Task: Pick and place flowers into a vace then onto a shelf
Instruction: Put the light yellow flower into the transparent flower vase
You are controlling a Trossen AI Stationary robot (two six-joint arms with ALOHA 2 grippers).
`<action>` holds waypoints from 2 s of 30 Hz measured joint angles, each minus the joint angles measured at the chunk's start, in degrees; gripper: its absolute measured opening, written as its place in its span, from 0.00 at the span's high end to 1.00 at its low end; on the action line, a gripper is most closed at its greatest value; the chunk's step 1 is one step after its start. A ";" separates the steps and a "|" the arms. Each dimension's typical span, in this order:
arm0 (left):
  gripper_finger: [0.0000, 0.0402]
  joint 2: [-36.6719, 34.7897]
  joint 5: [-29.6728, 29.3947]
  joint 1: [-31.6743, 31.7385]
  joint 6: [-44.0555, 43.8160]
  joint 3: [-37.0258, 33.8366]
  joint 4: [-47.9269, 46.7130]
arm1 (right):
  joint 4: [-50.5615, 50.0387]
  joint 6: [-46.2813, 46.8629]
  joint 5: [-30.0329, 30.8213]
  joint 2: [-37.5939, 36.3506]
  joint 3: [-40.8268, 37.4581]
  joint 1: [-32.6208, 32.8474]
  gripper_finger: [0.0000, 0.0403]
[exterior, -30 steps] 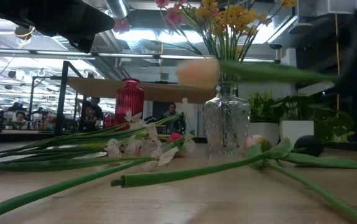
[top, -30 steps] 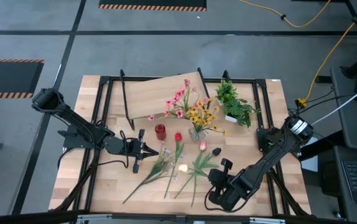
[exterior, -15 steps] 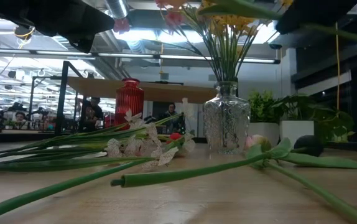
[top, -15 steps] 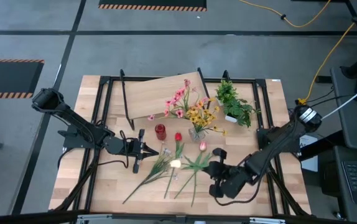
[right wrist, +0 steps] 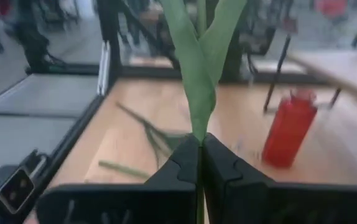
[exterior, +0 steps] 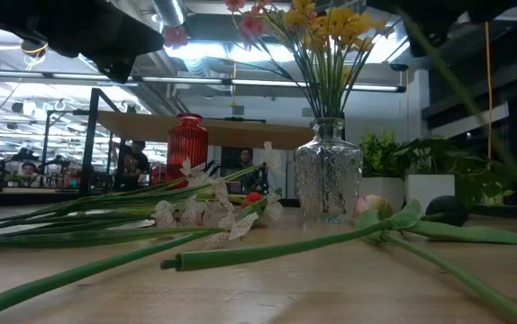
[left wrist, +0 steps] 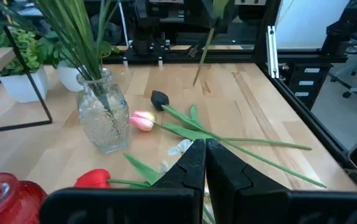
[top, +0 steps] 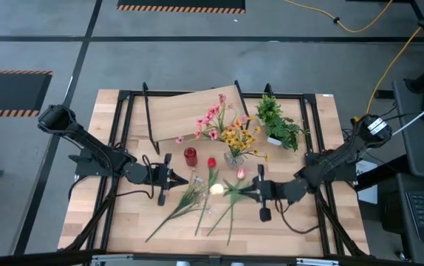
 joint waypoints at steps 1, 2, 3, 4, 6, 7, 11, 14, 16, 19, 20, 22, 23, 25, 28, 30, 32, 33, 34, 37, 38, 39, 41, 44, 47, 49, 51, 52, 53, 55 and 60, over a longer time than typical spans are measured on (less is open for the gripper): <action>0.98 0.00 -0.57 0.00 -0.02 0.00 0.02 | 3.75 -1.44 -2.58 0.01 -1.40 -1.32 1.00; 0.98 0.00 -1.27 0.02 -0.02 0.00 0.04 | 7.14 -2.67 -5.83 0.00 -2.61 -2.71 1.00; 0.98 0.00 -2.16 0.06 0.00 0.00 0.06 | 10.27 -3.90 -9.63 0.00 -3.63 -4.02 1.00; 0.98 0.00 -2.99 0.15 0.01 0.00 0.16 | 13.05 -4.89 -13.03 0.00 -4.52 -5.22 1.00; 0.98 0.00 -5.05 0.27 1.07 0.00 0.73 | 16.22 -6.67 -18.62 0.00 -5.18 -7.49 1.00; 0.98 0.00 -5.85 0.44 2.30 0.00 1.07 | 16.73 -7.42 -20.19 0.00 -5.19 -8.38 1.00; 0.98 0.00 -6.99 1.48 8.45 0.00 3.64 | 17.19 -11.26 -21.62 0.02 -4.36 -10.88 0.99; 0.98 0.00 -7.04 2.17 12.57 0.00 6.01 | 18.67 -12.88 -21.75 0.02 -3.31 -11.90 0.99; 0.98 0.00 -7.02 2.50 14.17 0.00 7.30 | 20.13 -14.27 -21.83 0.02 -2.06 -12.29 0.99; 0.98 0.00 -7.05 2.54 15.88 0.00 8.69 | 20.71 -17.91 -21.90 0.00 0.46 -12.31 0.99; 0.98 -0.01 -7.03 2.54 16.66 0.00 9.02 | 20.64 -19.51 -21.97 0.02 1.35 -12.29 0.99; 0.98 0.00 -6.76 2.54 18.55 0.00 10.31 | 20.68 -22.58 -21.96 0.01 2.85 -12.29 0.99; 0.98 0.00 -6.58 2.54 19.68 0.00 10.90 | 20.75 -24.34 -21.96 0.00 3.32 -12.36 0.99; 0.98 0.00 -6.18 2.54 21.89 0.00 11.35 | 20.58 -27.34 -21.98 0.00 3.78 -12.85 0.99; 0.98 0.00 -5.44 2.54 25.82 0.00 11.30 | 20.59 -28.51 -21.96 0.00 3.88 -14.38 0.99; 0.98 0.00 -5.40 2.54 28.13 0.00 11.30 | 20.61 -29.42 -22.03 0.05 3.71 -15.54 0.99; 0.98 0.00 -5.42 2.54 30.06 0.00 11.30 | 21.26 -29.68 -23.30 0.56 3.67 -16.84 0.99; 0.98 0.00 -5.42 2.54 30.73 0.00 11.32 | 21.65 -29.82 -24.31 0.82 3.66 -17.51 0.99; 0.98 0.00 -5.42 2.54 31.27 0.00 11.30 | 22.18 -30.11 -25.18 1.08 3.66 -18.15 0.99; 0.98 0.00 -5.43 2.54 31.57 0.00 11.30 | 23.14 -30.37 -25.82 2.04 3.66 -19.81 1.00; 0.98 0.00 -5.43 2.54 31.57 0.00 11.30 | 23.13 -30.55 -25.85 2.39 3.66 -20.34 1.00; 0.98 0.00 -5.44 2.54 31.58 0.00 11.28 | 23.40 -30.58 -25.85 2.79 3.66 -20.89 1.00; 0.98 0.00 -5.44 2.54 31.57 0.00 11.27 | 24.75 -30.59 -25.88 3.60 3.66 -21.83 1.00; 0.98 0.00 -5.44 2.54 31.56 0.00 11.27 | 26.48 -30.57 -25.87 4.96 3.66 -22.95 1.00; 0.98 0.00 -5.44 2.54 31.56 0.00 11.27 | 26.54 -30.57 -25.85 5.83 3.64 -23.74 1.00; 0.98 0.00 -5.45 2.54 31.56 0.00 11.27 | 26.78 -30.21 -25.84 6.26 3.64 -24.02 1.00; 0.98 0.00 -5.46 2.54 31.56 0.00 11.25 | 26.73 -29.52 -25.48 6.34 3.64 -24.22 1.00; 0.98 0.00 -5.46 2.54 31.56 0.00 11.25 | 26.78 -29.28 -24.84 6.34 3.64 -24.22 1.00; 0.98 0.00 -5.46 2.54 31.56 0.00 11.25 | 26.80 -29.05 -23.54 6.34 3.64 -24.22 1.00; 0.98 0.00 -5.46 2.54 31.56 0.00 11.25 | 26.76 -28.91 -20.70 6.34 3.62 -24.22 1.00; 0.98 0.00 -5.50 2.54 31.56 0.00 11.25 | 24.63 -27.53 -18.55 6.32 3.62 -24.22 1.00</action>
